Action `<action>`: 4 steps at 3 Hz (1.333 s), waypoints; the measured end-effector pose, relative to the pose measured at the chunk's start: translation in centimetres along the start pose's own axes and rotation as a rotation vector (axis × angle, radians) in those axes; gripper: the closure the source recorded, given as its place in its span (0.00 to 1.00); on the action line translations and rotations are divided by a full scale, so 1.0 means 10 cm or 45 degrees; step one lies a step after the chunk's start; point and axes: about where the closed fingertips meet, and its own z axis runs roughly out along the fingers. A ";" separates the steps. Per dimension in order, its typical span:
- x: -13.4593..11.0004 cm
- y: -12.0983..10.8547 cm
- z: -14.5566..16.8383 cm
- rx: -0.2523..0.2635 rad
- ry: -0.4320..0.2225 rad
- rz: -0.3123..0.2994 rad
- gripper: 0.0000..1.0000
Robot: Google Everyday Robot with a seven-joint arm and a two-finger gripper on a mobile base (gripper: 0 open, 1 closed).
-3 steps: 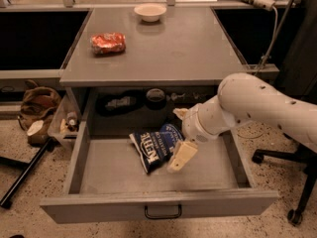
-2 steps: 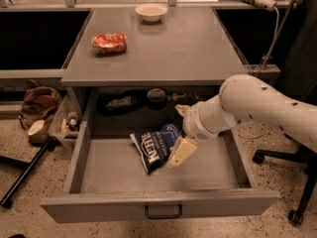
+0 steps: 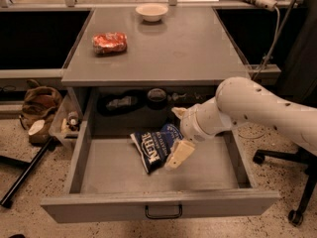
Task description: Pick blue chip bag from top drawer and place on counter
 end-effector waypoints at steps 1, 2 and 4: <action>-0.08 0.09 0.46 -0.130 -0.045 -0.060 0.00; -0.10 0.16 0.89 -0.239 -0.083 -0.095 0.00; -0.08 0.18 0.94 -0.252 -0.087 -0.090 0.43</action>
Offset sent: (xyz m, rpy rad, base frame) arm 0.0165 0.0901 -0.1067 0.0747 0.1554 0.2724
